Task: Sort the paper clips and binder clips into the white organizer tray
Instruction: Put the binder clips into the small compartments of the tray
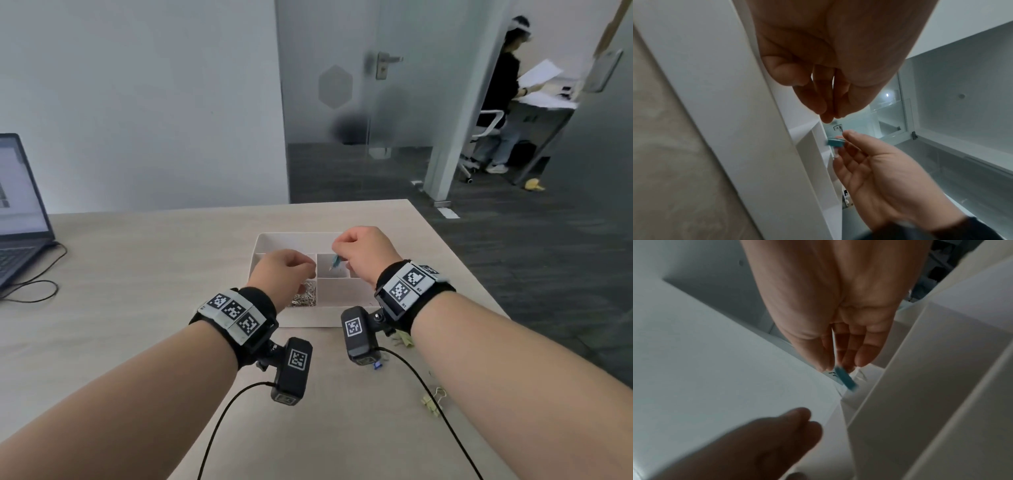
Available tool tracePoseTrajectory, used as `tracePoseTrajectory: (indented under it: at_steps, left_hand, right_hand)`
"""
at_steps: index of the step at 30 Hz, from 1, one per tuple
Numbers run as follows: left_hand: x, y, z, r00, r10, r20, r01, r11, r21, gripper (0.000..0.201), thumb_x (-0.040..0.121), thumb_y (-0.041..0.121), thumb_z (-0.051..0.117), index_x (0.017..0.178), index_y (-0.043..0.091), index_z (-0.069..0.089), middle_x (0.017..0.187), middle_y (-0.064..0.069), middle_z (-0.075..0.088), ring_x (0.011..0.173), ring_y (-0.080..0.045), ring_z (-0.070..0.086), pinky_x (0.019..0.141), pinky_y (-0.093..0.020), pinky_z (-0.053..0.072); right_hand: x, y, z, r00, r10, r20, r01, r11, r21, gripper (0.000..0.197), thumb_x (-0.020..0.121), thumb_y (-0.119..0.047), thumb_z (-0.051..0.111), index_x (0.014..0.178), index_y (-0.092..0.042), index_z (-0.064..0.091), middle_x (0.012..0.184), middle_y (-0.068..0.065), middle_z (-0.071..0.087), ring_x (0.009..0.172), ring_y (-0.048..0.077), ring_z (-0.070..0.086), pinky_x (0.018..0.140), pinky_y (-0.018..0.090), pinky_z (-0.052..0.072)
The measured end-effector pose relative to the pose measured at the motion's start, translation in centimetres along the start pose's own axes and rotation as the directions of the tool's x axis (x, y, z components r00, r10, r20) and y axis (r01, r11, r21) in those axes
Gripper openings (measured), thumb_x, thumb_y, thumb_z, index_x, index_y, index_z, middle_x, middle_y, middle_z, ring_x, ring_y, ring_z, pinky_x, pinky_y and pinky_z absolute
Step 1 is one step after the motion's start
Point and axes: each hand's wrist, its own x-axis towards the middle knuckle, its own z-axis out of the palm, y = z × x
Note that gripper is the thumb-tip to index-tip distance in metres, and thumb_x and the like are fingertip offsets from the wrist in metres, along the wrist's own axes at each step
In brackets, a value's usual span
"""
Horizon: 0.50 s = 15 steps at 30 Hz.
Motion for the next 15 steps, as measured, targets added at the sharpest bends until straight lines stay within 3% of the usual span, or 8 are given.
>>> tracePoseTrajectory:
  at_steps: [3, 6, 9, 11, 13, 15]
  left_hand:
    - [-1.2, 0.0, 0.3, 0.999, 0.019, 0.036, -0.019, 1.0, -0.015, 0.011, 0.088, 0.018, 0.062, 0.09, 0.019, 0.073, 0.088, 0.002, 0.077, 0.06, -0.009, 0.062, 0.047, -0.022, 0.044]
    - [-2.2, -0.2, 0.9, 0.995, 0.028, 0.101, -0.029, 0.999, 0.012, 0.009, 0.089, 0.02, 0.063, 0.09, 0.021, 0.072, 0.087, 0.005, 0.077, 0.064, -0.007, 0.066, 0.049, -0.024, 0.048]
    - [-3.1, -0.5, 1.9, 0.986, 0.052, 0.155, -0.064, 0.995, 0.072, 0.009, 0.089, 0.023, 0.064, 0.088, 0.024, 0.073, 0.088, 0.002, 0.077, 0.067, -0.006, 0.066, 0.051, -0.021, 0.049]
    - [-3.6, -0.4, 2.6, 0.981, 0.094, 0.167, -0.115, 0.985, 0.126, 0.008, 0.088, 0.025, 0.067, 0.084, 0.027, 0.073, 0.085, 0.002, 0.076, 0.065, -0.005, 0.064, 0.058, -0.019, 0.05]
    - [-4.3, 0.0, 3.5, 0.963, 0.133, 0.232, -0.177, 0.968, 0.178, 0.008, 0.089, 0.028, 0.068, 0.083, 0.032, 0.071, 0.082, 0.011, 0.073, 0.066, -0.002, 0.065, 0.066, -0.019, 0.051]
    - [-5.0, 0.6, 4.5, 0.933, 0.168, 0.319, -0.26, 0.927, 0.271, 0.006, 0.089, 0.032, 0.067, 0.087, 0.036, 0.071, 0.089, 0.02, 0.07, 0.071, 0.003, 0.063, 0.068, -0.016, 0.047]
  right_hand:
    - [-0.3, 0.4, -0.2, 1.0, -0.017, -0.009, 0.017, 1.0, -0.026, 0.013, 0.087, -0.022, 0.06, 0.085, -0.019, 0.073, 0.083, -0.003, 0.073, 0.083, 0.025, 0.071, 0.083, 0.046, 0.059]
    - [-1.8, 1.1, -2.1, 1.0, -0.005, -0.017, 0.005, 1.0, 0.011, 0.014, 0.09, -0.023, 0.061, 0.087, -0.017, 0.073, 0.086, 0.003, 0.074, 0.085, 0.026, 0.071, 0.085, 0.048, 0.059]
    - [-4.2, 2.6, -5.3, 1.0, 0.003, 0.013, -0.003, 1.0, -0.017, 0.014, 0.093, -0.029, 0.062, 0.091, -0.02, 0.073, 0.088, 0.003, 0.074, 0.084, 0.019, 0.07, 0.077, 0.038, 0.057]
    - [-6.0, 4.0, -7.5, 0.995, 0.052, 0.085, -0.045, 0.995, -0.091, 0.015, 0.095, -0.034, 0.061, 0.091, -0.024, 0.072, 0.087, 0.0, 0.073, 0.079, 0.015, 0.068, 0.069, 0.031, 0.049]
    - [-7.9, 5.9, -9.5, 0.978, 0.137, 0.16, -0.101, 0.971, -0.215, 0.017, 0.097, -0.036, 0.059, 0.093, -0.024, 0.071, 0.085, -0.004, 0.071, 0.074, 0.012, 0.066, 0.064, 0.026, 0.045]
    - [-9.7, 7.6, -11.1, 0.95, 0.222, 0.22, -0.134, 0.925, -0.357, 0.019, 0.097, -0.039, 0.057, 0.098, -0.025, 0.071, 0.087, -0.002, 0.072, 0.074, 0.012, 0.068, 0.061, 0.026, 0.048]
